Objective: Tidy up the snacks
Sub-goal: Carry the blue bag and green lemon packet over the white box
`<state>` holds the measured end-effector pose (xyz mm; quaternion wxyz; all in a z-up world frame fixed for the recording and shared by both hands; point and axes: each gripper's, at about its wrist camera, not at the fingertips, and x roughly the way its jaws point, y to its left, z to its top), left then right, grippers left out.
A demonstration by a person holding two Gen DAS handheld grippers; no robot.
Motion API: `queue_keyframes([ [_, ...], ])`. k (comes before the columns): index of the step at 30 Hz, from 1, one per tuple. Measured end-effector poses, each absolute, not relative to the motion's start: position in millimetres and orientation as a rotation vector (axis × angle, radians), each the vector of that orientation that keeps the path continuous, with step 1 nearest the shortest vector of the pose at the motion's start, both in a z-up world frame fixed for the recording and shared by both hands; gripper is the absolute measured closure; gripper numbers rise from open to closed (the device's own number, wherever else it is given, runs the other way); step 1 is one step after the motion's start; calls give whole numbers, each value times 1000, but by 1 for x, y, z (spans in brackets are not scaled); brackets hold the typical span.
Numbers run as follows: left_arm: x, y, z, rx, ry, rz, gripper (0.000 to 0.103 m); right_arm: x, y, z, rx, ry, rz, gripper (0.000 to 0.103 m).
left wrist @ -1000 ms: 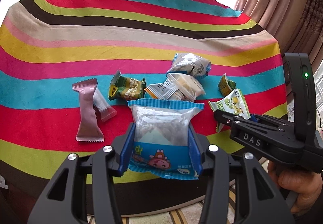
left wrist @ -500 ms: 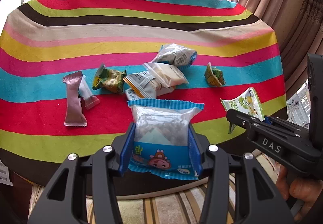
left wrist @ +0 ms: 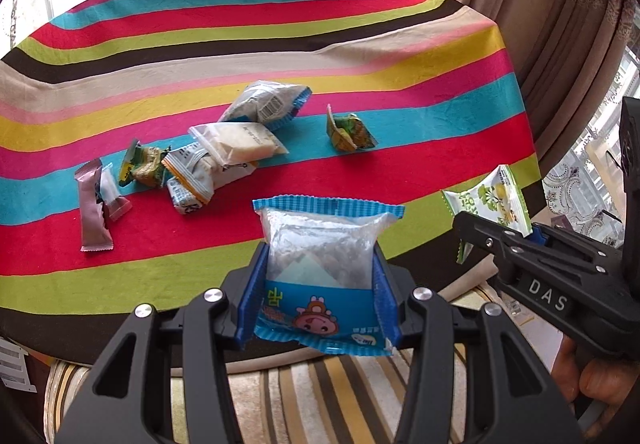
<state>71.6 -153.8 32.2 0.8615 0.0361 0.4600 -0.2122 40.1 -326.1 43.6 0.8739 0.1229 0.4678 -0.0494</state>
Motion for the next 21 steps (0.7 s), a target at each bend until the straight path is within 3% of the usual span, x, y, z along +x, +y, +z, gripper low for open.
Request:
queue_keyframes([
  [21,30,-266,34,218,973,-639,55,-24,-434,31,358,969,-265,66],
])
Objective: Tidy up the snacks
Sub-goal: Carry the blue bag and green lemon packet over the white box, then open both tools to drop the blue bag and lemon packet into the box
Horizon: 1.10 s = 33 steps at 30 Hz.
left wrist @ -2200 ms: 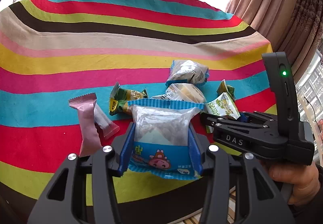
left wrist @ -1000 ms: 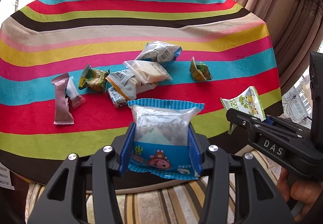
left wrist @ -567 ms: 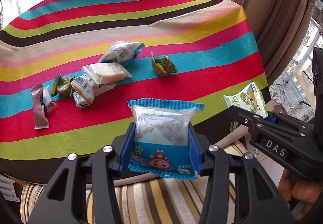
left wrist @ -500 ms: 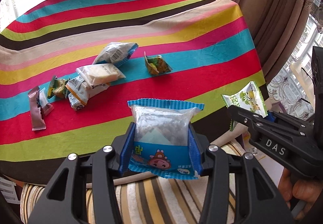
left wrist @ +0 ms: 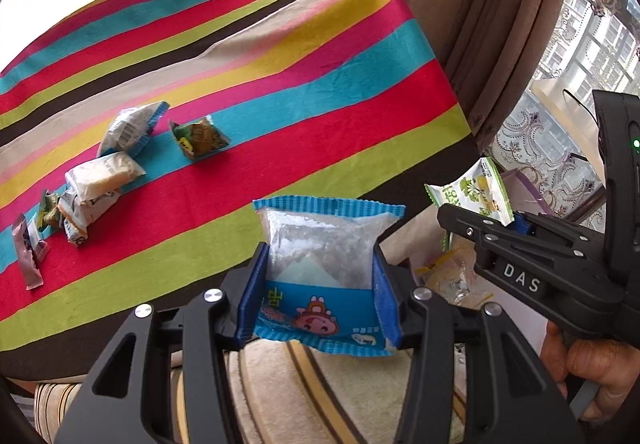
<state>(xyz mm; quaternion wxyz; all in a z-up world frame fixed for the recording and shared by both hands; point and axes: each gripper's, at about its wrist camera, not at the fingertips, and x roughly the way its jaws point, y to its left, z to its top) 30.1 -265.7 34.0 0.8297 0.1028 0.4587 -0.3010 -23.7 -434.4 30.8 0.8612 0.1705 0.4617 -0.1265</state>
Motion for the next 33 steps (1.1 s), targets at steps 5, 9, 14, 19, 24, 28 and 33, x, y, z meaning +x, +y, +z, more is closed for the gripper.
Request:
queue_keyframes([
  [5,17,-295,31,262,978,-698,54,-39,-459,25,380,972,-310,66],
  [9,7,-316,29,288,989,-738,55,-50,-474,19,397,980,-337,66],
  [14,-1,-334,22,316,1022,-779,54,-59,-487,10,413,993,-363,66],
  [19,-8,-351,20,342,1027,-810,54,-66,-496,7,425,998,-388,66],
  [24,-9,-357,17,347,1038,-827,54,-71,-505,5,438,1001,-414,66],
  [28,-9,-359,15,349,1041,-845,54,-73,-507,3,441,1007,-432,62],
  [33,-14,-362,19,353,1010,-862,34,-73,-507,2,429,1021,-453,54],
])
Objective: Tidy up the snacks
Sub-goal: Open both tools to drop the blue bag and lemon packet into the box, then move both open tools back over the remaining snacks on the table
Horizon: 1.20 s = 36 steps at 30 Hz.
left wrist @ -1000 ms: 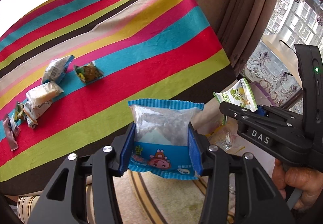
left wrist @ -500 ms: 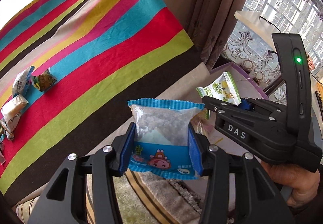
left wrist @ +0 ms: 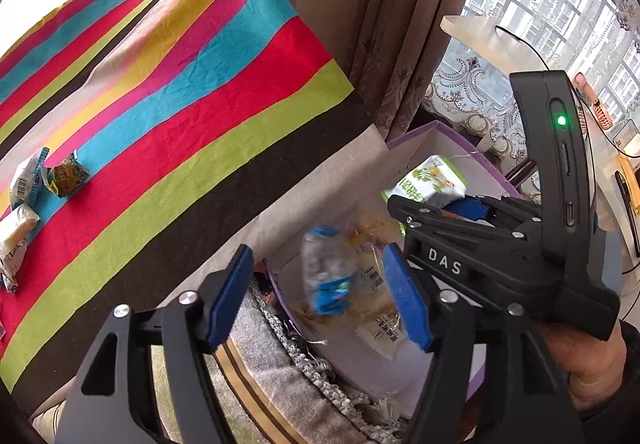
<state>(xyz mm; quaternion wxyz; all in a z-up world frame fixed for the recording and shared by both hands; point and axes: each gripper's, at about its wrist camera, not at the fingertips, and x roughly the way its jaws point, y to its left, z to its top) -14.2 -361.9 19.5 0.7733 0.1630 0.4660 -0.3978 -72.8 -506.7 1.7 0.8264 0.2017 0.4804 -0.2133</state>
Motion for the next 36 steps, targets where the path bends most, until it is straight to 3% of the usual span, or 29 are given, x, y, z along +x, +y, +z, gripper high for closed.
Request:
queue_keyframes([
  [4,-10,-358,19,350,1010,-809,34,-72,-504,4,426,1018,-448,48],
  [7,-5,-350,20,353,994,-737,27,-70,-502,6,424,1017,-445,43],
  [13,11,-327,22,362,962,-575,26,-63,-490,12,400,1020,-429,35],
  [36,60,-217,28,150,976,-363,26,-10,-406,37,279,1022,-311,27],
])
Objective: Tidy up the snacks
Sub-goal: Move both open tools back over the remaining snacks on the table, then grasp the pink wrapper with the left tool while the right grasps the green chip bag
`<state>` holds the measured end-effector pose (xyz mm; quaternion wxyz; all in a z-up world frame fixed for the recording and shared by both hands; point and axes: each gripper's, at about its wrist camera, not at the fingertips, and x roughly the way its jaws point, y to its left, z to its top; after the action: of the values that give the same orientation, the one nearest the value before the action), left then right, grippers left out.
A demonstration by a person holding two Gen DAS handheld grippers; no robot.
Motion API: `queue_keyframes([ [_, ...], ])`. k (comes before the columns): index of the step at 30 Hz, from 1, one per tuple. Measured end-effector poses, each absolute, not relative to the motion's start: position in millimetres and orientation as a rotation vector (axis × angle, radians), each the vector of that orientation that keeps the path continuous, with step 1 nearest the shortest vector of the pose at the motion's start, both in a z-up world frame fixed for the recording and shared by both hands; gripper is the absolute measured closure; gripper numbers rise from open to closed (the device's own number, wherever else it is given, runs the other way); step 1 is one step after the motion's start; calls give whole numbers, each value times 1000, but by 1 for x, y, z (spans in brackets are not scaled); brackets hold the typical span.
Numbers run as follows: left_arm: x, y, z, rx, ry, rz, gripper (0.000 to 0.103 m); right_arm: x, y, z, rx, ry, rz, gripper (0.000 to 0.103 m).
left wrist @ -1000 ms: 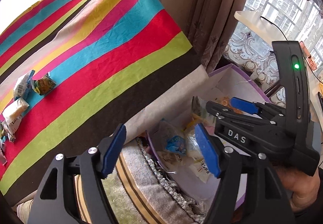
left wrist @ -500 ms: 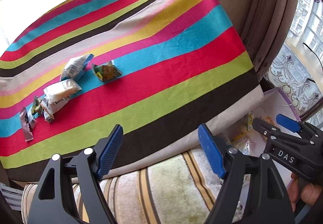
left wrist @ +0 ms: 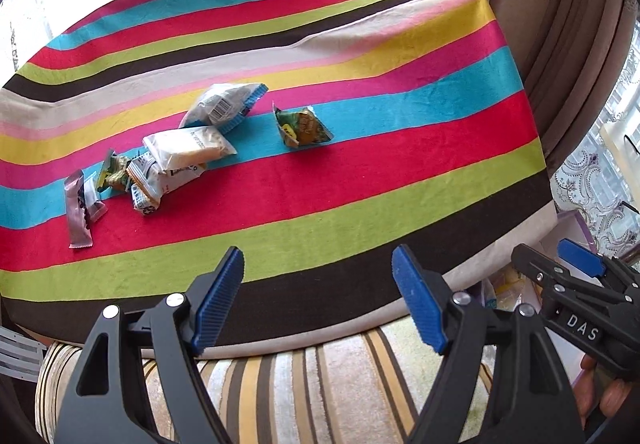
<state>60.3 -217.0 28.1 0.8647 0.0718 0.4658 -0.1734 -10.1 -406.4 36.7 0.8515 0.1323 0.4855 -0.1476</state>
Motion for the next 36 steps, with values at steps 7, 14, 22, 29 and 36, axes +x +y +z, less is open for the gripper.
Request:
queue_keyframes([
  [7,77,-172,27,40,981,-325,26,13,-370,45,280,986,-270,22],
  [14,96,-99,29,-121,947,-236,26,40,-335,41,253,990,-228,21],
  [22,126,-12,23,-236,929,-82,35,70,-310,35,225,991,-198,21],
  [29,155,18,8,-275,955,-69,46,98,-295,28,205,989,-190,21],
  [36,177,23,-12,-277,995,-65,59,126,-285,22,175,978,-168,20],
])
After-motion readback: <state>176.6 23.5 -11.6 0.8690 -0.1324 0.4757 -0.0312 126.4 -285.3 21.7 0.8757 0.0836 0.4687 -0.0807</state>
